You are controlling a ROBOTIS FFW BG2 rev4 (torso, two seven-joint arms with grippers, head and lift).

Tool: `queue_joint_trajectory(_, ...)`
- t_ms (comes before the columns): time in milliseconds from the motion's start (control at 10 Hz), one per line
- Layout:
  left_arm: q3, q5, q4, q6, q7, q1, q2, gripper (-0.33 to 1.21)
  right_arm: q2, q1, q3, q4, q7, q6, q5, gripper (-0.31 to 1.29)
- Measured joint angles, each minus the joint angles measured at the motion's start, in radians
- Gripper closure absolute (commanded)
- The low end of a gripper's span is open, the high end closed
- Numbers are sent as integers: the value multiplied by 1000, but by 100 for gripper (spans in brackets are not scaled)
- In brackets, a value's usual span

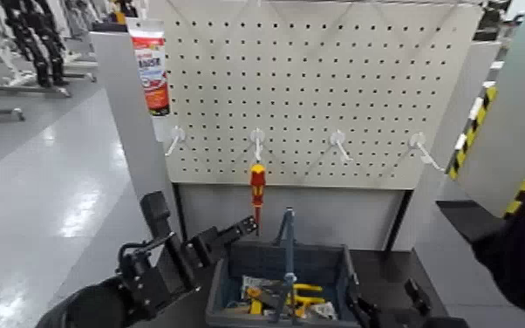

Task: Grasp the handle of the crate.

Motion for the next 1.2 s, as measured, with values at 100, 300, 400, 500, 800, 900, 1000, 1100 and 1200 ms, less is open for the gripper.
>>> queue_joint_trajectory(100, -15, 67, 34, 31, -2, -27, 1, 11, 1, -1, 0, 1, 0, 0, 0, 13)
queue_joint_trajectory(300, -46, 192, 100, 84, 0, -69, 0, 11, 1, -2, 3, 3, 0, 0, -2, 13)
queue_joint_trajectory(400, -63, 241, 130, 105, 2, -90, -2, 11, 1, -4, 4, 4, 0, 0, -3, 13)
queue_joint_trajectory(500, -82, 287, 159, 123, 2, -109, -2, 11, 1, -5, 6, 6, 0, 0, -4, 13)
queue_joint_trajectory(800, -144, 409, 249, 179, 0, -172, -1, 11, 1, -9, 10, 9, 0, -3, -6, 13)
queue_joint_trajectory(900, -163, 443, 286, 205, -4, -198, 0, 11, 1, -10, 12, 11, 0, -4, -7, 13)
queue_joint_trajectory(1000, -185, 471, 336, 236, -37, -230, 0, 11, 1, -11, 13, 12, 0, -5, -8, 13)
queue_joint_trajectory(1100, -209, 494, 384, 259, -65, -258, 0, 11, 1, -13, 15, 13, 0, -5, -9, 13)
queue_joint_trajectory(1200, -227, 513, 418, 270, -80, -277, -3, 11, 1, -16, 18, 15, 0, -6, -9, 13)
